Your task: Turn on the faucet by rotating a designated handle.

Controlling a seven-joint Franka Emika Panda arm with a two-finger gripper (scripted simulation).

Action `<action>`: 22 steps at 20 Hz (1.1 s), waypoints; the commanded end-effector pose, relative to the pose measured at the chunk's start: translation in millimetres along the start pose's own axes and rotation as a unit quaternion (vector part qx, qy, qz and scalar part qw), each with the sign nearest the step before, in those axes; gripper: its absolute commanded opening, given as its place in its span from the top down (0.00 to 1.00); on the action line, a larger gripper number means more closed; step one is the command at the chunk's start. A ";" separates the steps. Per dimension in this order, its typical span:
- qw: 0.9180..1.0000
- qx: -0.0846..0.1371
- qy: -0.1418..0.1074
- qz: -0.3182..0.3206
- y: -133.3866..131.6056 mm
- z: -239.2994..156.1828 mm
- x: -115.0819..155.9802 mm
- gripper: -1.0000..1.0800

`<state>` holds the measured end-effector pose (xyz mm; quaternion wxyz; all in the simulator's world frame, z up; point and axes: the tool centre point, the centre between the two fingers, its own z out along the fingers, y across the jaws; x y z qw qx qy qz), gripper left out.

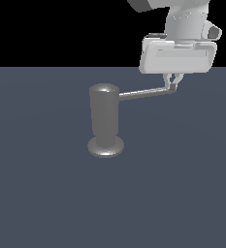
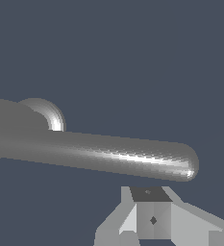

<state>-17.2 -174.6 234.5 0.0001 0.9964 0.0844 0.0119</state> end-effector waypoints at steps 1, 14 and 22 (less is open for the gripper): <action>1.000 -0.001 0.001 -0.004 -4.1 0.5 10.6 1.00; 1.000 0.000 -0.003 0.000 -7.7 5.3 52.9 1.00; 1.000 0.000 -0.005 0.002 -9.7 8.1 77.3 1.00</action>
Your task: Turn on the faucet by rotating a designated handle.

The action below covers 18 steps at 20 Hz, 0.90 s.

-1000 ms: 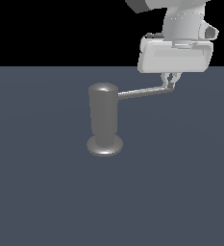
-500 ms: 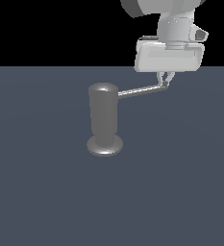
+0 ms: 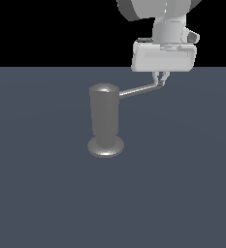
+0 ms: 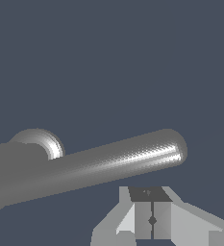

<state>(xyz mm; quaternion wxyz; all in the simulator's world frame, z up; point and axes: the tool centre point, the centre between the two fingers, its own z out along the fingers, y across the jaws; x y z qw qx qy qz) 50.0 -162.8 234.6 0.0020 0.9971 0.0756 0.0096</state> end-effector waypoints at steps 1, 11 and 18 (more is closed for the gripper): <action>1.000 0.002 -0.002 -0.006 -9.7 6.9 11.9 1.00; 1.000 0.002 -0.005 -0.004 -12.3 10.2 40.1 1.00; 1.000 0.002 -0.007 -0.002 -13.7 12.4 58.4 1.00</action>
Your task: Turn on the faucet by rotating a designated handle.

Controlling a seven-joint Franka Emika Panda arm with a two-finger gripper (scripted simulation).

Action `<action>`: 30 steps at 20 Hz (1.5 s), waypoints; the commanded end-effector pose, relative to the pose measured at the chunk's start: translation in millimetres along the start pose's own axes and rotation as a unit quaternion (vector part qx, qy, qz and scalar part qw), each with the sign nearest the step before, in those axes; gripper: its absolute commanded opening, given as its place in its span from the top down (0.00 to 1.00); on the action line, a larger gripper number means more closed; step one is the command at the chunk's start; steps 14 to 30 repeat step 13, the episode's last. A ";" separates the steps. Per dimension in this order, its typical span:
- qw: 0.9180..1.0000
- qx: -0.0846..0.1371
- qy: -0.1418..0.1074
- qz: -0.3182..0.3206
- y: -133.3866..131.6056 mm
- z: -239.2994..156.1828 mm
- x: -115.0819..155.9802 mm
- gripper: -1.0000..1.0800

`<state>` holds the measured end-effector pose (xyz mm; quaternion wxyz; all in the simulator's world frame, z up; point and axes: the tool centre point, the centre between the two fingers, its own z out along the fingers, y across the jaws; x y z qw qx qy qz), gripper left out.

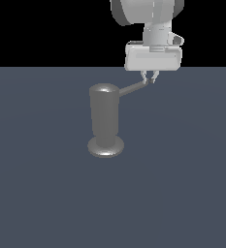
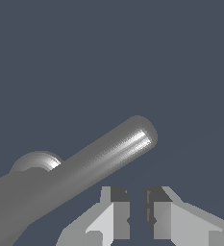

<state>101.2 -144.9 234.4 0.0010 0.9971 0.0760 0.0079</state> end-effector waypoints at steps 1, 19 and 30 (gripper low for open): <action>1.000 0.001 -0.005 -0.001 -3.9 11.6 7.6 1.00; 1.000 0.002 -0.008 0.001 -5.8 14.7 33.8 1.00; 1.000 0.002 -0.008 0.001 -5.8 14.7 33.8 1.00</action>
